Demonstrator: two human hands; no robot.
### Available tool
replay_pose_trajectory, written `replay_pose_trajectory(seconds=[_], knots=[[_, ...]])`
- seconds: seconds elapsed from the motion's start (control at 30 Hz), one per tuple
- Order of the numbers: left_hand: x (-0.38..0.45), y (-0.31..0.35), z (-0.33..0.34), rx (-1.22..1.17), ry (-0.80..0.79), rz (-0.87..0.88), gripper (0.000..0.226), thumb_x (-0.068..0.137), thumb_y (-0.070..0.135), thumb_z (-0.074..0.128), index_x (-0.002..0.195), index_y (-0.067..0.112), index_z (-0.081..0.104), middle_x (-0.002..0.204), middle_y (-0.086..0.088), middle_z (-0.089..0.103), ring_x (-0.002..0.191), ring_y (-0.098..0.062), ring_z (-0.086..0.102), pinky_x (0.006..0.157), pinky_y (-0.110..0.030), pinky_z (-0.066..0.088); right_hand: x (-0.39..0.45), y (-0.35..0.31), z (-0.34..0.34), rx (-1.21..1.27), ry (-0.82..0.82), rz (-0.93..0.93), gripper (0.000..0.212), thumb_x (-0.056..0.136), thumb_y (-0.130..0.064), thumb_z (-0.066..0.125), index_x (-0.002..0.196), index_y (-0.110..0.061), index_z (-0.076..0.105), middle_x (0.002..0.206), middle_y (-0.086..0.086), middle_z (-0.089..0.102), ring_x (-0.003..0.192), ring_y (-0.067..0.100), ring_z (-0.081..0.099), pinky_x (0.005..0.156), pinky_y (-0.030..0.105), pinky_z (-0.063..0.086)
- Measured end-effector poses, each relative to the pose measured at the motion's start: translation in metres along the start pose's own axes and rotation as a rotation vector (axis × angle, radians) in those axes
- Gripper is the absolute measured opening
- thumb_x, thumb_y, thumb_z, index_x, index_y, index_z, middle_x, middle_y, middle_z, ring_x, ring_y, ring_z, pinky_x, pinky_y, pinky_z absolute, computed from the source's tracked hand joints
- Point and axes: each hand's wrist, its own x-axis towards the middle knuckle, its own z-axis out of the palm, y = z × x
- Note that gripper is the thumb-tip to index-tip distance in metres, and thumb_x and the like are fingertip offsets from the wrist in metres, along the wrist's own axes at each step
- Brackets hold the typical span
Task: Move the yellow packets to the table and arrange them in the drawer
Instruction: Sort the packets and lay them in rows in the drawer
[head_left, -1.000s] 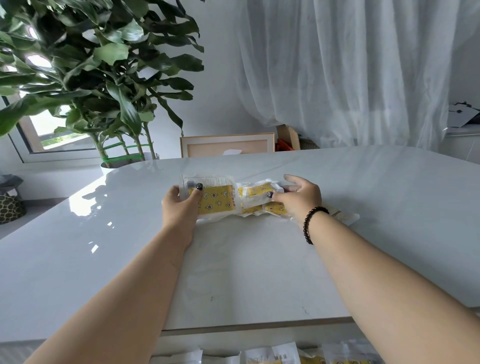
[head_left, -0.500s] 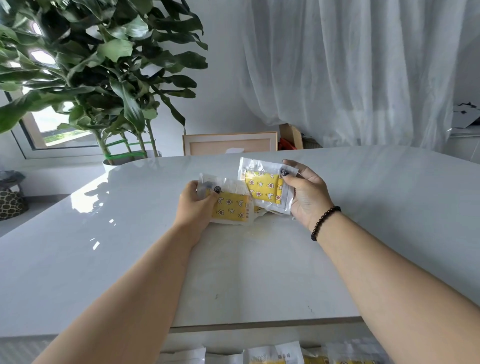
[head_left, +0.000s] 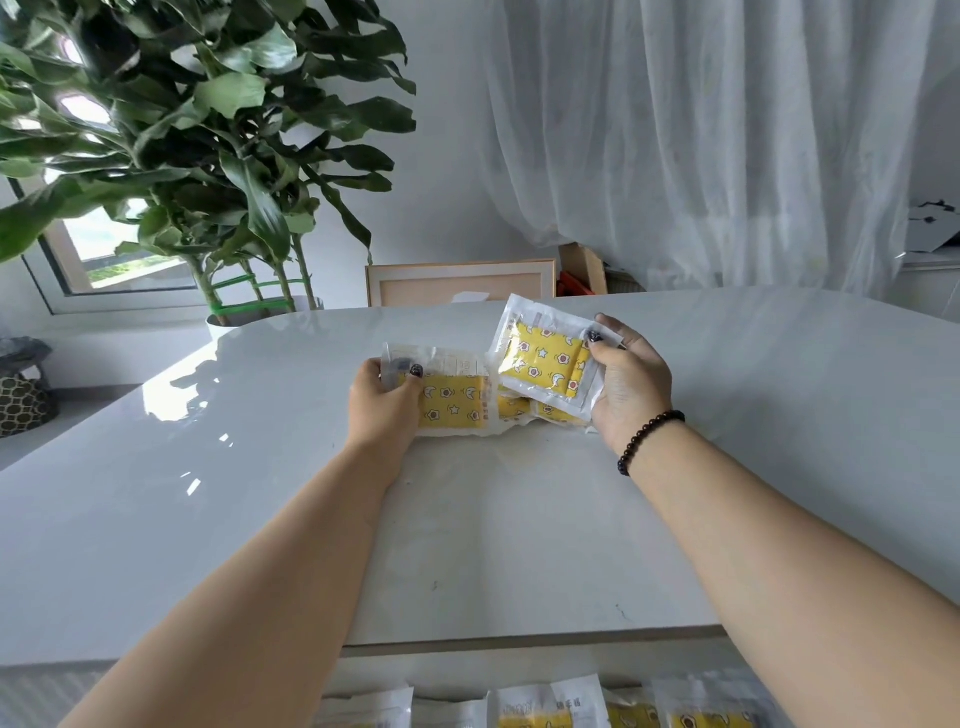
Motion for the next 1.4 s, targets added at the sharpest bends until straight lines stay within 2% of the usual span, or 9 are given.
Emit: replay_pose_trajectory(seconds=[0.23,0.33,0.5,0.77,0.87,1.03,1.13,1.23,1.4], knots=[[0.001,0.0,-0.001,0.03,0.064,-0.026,0.009,0.091,0.01,0.054,0.098,0.017,0.054,0.101,-0.009,0.066,0.082,-0.022,0.065,0.073,-0.033,0.053,0.006,-0.004,-0.005,0.082,0.087,0.011,0.033,0.085,0.011,0.05,0.101,-0.011,0.067,0.089,0.013,0.068,0.073,0.027,0.068,0.073,0.046,0.058],[-0.004,0.003,0.0,-0.044,-0.035,-0.019,0.016,0.093,0.024,0.059,0.103,0.013,0.055,0.092,-0.005,0.066,0.077,-0.02,0.065,0.072,-0.033,0.054,0.001,0.006,0.0,-0.074,0.012,-0.021,0.032,0.082,0.012,0.053,0.087,-0.016,0.069,0.086,0.01,0.068,0.079,0.026,0.066,0.079,0.045,0.056],[-0.013,0.004,0.002,0.101,-0.236,0.064,0.056,0.065,0.019,0.088,0.11,0.016,0.055,0.097,-0.004,0.069,0.082,-0.019,0.069,0.074,-0.035,0.059,-0.016,0.024,0.01,-0.34,-0.21,-0.106,0.032,0.083,0.012,0.059,0.081,-0.019,0.067,0.086,0.0,0.068,0.078,0.012,0.063,0.065,0.015,0.051],[-0.012,0.004,0.0,0.006,-0.202,0.166,0.05,0.067,-0.004,0.081,0.107,0.013,0.057,0.087,0.0,0.068,0.073,-0.01,0.068,0.07,-0.027,0.059,-0.021,0.021,0.01,-0.702,-0.268,-0.097,0.036,0.082,-0.008,0.067,0.117,-0.014,0.058,0.102,-0.002,0.061,0.1,0.016,0.059,0.083,0.025,0.047],[-0.013,0.004,0.001,-0.005,-0.214,0.199,0.051,0.067,-0.005,0.081,0.107,0.015,0.056,0.09,-0.003,0.068,0.078,-0.016,0.068,0.07,-0.03,0.059,-0.026,0.021,0.01,-0.787,-0.386,-0.198,0.021,0.08,-0.006,0.068,0.101,-0.006,0.064,0.096,0.018,0.069,0.087,0.029,0.066,0.078,0.031,0.052],[-0.012,0.001,0.003,0.072,-0.288,0.223,0.057,0.063,-0.004,0.084,0.109,0.016,0.057,0.099,-0.011,0.067,0.088,-0.024,0.068,0.074,-0.037,0.059,-0.025,0.013,0.009,-0.835,-0.41,-0.303,0.02,0.079,-0.005,0.07,0.099,-0.01,0.069,0.09,0.003,0.072,0.084,0.016,0.067,0.076,0.024,0.055],[-0.009,0.0,0.003,0.016,-0.213,0.136,0.051,0.065,-0.003,0.083,0.1,0.023,0.056,0.094,-0.007,0.069,0.085,-0.023,0.069,0.075,-0.038,0.059,-0.015,0.004,0.005,-0.965,-0.223,-0.407,0.016,0.083,-0.007,0.061,0.092,-0.018,0.069,0.081,-0.009,0.067,0.075,0.004,0.061,0.066,0.005,0.045],[-0.003,0.001,-0.003,-0.158,-0.011,0.006,0.047,0.068,0.006,0.084,0.104,0.021,0.058,0.096,-0.004,0.068,0.082,-0.019,0.068,0.071,-0.033,0.057,-0.005,-0.001,-0.004,-1.195,-0.098,-0.418,0.019,0.083,-0.012,0.058,0.098,-0.02,0.067,0.096,-0.004,0.067,0.088,0.01,0.06,0.074,0.015,0.043],[0.009,-0.003,-0.012,-0.366,0.195,-0.16,0.047,0.069,0.011,0.083,0.108,0.013,0.057,0.102,-0.01,0.069,0.084,-0.022,0.07,0.074,-0.041,0.059,-0.006,0.019,-0.007,-1.569,-0.505,-0.3,0.061,0.078,-0.05,0.064,0.134,-0.033,0.048,0.139,-0.005,0.05,0.127,0.019,0.046,0.104,0.034,0.04]])
